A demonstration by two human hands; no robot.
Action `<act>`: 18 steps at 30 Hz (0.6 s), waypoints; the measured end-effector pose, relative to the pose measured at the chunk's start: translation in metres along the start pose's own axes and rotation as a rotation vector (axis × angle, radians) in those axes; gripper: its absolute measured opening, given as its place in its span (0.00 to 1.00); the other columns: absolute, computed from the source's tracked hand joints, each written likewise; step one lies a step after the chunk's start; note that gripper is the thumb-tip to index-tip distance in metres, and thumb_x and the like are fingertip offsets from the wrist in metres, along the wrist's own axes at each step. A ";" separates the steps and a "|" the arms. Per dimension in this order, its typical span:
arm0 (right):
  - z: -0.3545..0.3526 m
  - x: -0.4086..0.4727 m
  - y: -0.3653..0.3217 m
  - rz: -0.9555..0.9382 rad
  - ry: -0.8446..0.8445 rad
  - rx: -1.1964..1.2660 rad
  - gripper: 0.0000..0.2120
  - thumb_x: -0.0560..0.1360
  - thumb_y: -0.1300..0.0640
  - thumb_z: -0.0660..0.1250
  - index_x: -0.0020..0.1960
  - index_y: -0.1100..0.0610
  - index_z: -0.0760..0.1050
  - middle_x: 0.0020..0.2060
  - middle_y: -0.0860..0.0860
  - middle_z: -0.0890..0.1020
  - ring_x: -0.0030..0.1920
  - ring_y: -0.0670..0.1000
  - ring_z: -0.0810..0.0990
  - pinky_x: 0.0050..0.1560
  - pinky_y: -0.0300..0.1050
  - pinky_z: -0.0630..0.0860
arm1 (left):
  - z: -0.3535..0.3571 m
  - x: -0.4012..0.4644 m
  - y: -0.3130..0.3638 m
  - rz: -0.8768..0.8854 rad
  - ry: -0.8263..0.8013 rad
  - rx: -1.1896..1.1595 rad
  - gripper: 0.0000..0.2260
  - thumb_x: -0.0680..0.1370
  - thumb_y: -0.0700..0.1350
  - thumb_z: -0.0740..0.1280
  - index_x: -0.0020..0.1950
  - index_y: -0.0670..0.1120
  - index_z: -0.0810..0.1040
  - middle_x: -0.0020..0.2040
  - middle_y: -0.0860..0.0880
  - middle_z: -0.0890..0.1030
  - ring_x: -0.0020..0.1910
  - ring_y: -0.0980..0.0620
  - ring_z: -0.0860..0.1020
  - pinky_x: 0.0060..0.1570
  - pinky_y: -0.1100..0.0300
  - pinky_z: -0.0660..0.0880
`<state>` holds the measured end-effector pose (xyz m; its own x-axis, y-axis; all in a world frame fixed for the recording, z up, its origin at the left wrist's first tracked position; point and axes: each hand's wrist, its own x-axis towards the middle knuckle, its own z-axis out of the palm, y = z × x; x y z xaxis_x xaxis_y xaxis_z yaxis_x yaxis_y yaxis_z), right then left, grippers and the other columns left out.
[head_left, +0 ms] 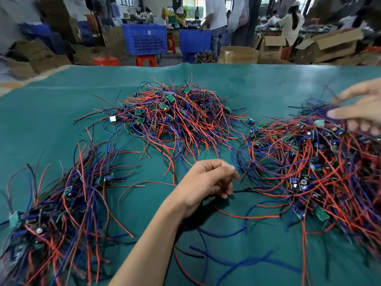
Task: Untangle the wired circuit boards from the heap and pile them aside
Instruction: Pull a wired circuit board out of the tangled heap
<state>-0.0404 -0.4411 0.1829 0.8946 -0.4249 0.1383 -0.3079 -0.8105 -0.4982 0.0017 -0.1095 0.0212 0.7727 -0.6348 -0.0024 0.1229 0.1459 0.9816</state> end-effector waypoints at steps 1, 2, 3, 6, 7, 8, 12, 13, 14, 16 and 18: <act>-0.002 0.008 0.008 -0.045 -0.030 -0.165 0.31 0.50 0.23 0.73 0.41 0.45 0.81 0.25 0.54 0.82 0.23 0.54 0.79 0.30 0.47 0.79 | 0.000 0.000 0.000 -0.003 0.008 -0.006 0.08 0.80 0.42 0.65 0.44 0.42 0.80 0.32 0.47 0.77 0.33 0.50 0.75 0.34 0.63 0.74; 0.002 0.014 0.007 -0.092 0.003 -0.317 0.39 0.47 0.13 0.65 0.39 0.44 0.80 0.27 0.54 0.82 0.28 0.56 0.81 0.37 0.50 0.81 | 0.000 0.000 0.001 -0.009 0.014 -0.010 0.08 0.81 0.41 0.65 0.44 0.42 0.80 0.32 0.46 0.77 0.33 0.50 0.75 0.34 0.63 0.74; 0.007 0.015 -0.001 -0.118 0.047 -0.407 0.42 0.46 0.09 0.57 0.37 0.44 0.78 0.27 0.52 0.80 0.31 0.58 0.81 0.40 0.51 0.80 | 0.000 0.001 0.001 -0.014 0.019 -0.012 0.07 0.80 0.40 0.65 0.45 0.41 0.80 0.32 0.46 0.77 0.33 0.50 0.76 0.34 0.63 0.75; 0.041 0.007 -0.055 -0.235 0.075 -0.381 0.27 0.60 0.18 0.60 0.34 0.41 0.76 0.25 0.42 0.76 0.31 0.52 0.77 0.36 0.38 0.68 | -0.001 0.001 0.002 -0.020 0.036 -0.030 0.05 0.79 0.37 0.64 0.47 0.39 0.79 0.33 0.45 0.77 0.34 0.50 0.76 0.34 0.64 0.76; 0.058 0.005 -0.074 -0.329 0.038 -0.361 0.21 0.65 0.24 0.64 0.35 0.40 0.77 0.27 0.40 0.77 0.33 0.51 0.78 0.36 0.37 0.65 | -0.001 0.001 0.002 -0.020 0.039 -0.036 0.05 0.79 0.36 0.64 0.47 0.39 0.79 0.33 0.45 0.77 0.34 0.50 0.76 0.35 0.64 0.76; 0.077 0.003 -0.092 -0.415 -0.035 -0.332 0.15 0.70 0.30 0.68 0.37 0.40 0.79 0.29 0.40 0.80 0.36 0.52 0.81 0.36 0.38 0.66 | -0.001 0.001 0.002 -0.018 0.040 -0.041 0.04 0.79 0.36 0.64 0.48 0.38 0.79 0.33 0.45 0.77 0.34 0.50 0.76 0.35 0.63 0.76; 0.168 0.014 -0.134 -0.478 -0.281 -0.277 0.03 0.75 0.51 0.72 0.44 0.47 0.85 0.39 0.44 0.85 0.50 0.53 0.84 0.50 0.41 0.75 | 0.000 0.001 0.002 -0.022 0.047 -0.042 0.05 0.79 0.34 0.63 0.46 0.38 0.79 0.33 0.45 0.77 0.33 0.51 0.77 0.34 0.64 0.76; 0.190 0.018 -0.137 -0.440 -0.292 -0.266 0.03 0.76 0.52 0.71 0.46 0.48 0.84 0.46 0.49 0.86 0.54 0.56 0.83 0.57 0.44 0.77 | 0.000 0.000 0.003 -0.025 0.053 -0.043 0.06 0.79 0.34 0.63 0.45 0.39 0.79 0.33 0.46 0.77 0.33 0.51 0.77 0.34 0.64 0.76; 0.208 0.022 -0.139 -0.396 -0.283 -0.260 0.03 0.77 0.50 0.69 0.48 0.48 0.82 0.53 0.54 0.85 0.58 0.59 0.82 0.62 0.49 0.77 | 0.000 0.000 0.003 -0.028 0.055 -0.041 0.07 0.79 0.34 0.62 0.44 0.40 0.79 0.32 0.46 0.77 0.33 0.51 0.77 0.34 0.64 0.76; 0.231 0.026 -0.138 -0.317 -0.211 -0.252 0.09 0.77 0.46 0.69 0.53 0.49 0.79 0.59 0.58 0.81 0.62 0.62 0.79 0.64 0.55 0.76 | 0.000 0.001 0.003 -0.032 0.055 -0.044 0.08 0.80 0.35 0.63 0.43 0.41 0.79 0.32 0.46 0.77 0.32 0.51 0.77 0.34 0.64 0.75; 0.241 0.027 -0.138 -0.313 -0.107 -0.269 0.12 0.76 0.44 0.70 0.53 0.50 0.79 0.58 0.59 0.79 0.60 0.64 0.80 0.59 0.55 0.76 | 0.000 0.001 0.002 -0.037 0.056 -0.058 0.08 0.80 0.35 0.63 0.43 0.41 0.79 0.32 0.46 0.77 0.32 0.51 0.77 0.34 0.64 0.75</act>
<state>0.1041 -0.2441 0.0492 0.9826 -0.1091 0.1506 -0.0772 -0.9760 -0.2037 0.0028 -0.1104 0.0237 0.8004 -0.5974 -0.0502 0.1862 0.1682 0.9680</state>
